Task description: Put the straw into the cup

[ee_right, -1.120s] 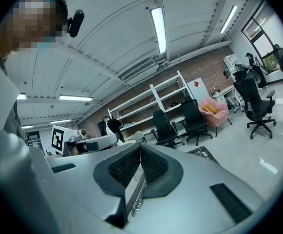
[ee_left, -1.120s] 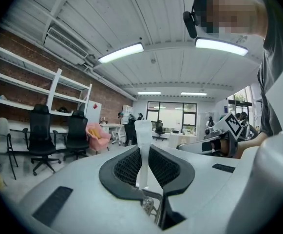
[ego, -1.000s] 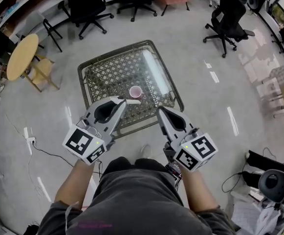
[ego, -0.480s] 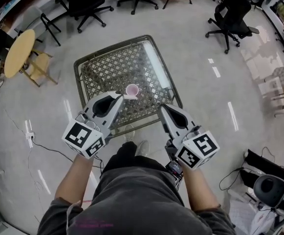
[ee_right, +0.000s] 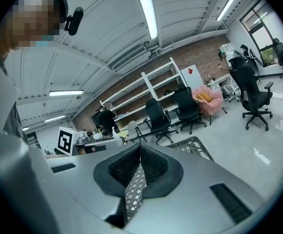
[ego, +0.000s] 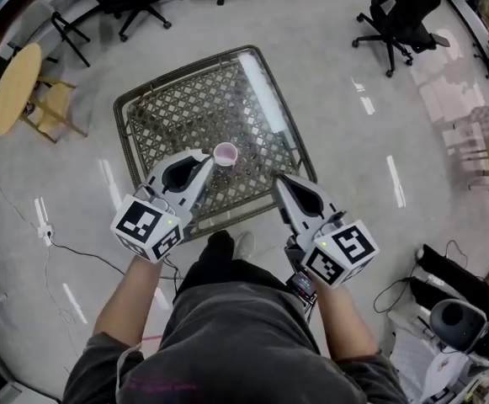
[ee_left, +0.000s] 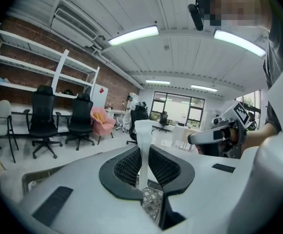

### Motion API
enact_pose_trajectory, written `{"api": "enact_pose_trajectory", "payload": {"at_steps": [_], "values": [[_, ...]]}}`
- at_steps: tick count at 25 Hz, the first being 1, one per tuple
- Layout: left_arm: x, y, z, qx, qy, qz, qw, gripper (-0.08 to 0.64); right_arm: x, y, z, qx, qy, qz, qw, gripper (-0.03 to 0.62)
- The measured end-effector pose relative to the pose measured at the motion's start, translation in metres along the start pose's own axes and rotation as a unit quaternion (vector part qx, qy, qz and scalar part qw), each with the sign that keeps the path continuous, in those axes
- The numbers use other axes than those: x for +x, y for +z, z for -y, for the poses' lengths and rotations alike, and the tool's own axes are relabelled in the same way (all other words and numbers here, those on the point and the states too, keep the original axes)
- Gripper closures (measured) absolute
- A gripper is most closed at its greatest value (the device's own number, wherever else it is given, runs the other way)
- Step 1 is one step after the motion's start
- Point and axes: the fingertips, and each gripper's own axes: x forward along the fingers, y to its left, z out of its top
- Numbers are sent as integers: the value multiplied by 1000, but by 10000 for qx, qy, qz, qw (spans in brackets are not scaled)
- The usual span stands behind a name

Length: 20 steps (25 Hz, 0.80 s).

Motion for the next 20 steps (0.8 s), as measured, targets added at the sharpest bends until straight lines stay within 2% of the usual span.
{"api": "enact_pose_trajectory", "payload": {"at_steps": [11, 20], "values": [[42, -50, -68, -347, -125, -498, 9981, 509, 60, -12, 27, 203, -223, -379, 9988, 578], [74, -91, -97, -488, -223, -865, 9948, 509, 93, -35, 47, 480, -311, -644, 9963, 578]]}}
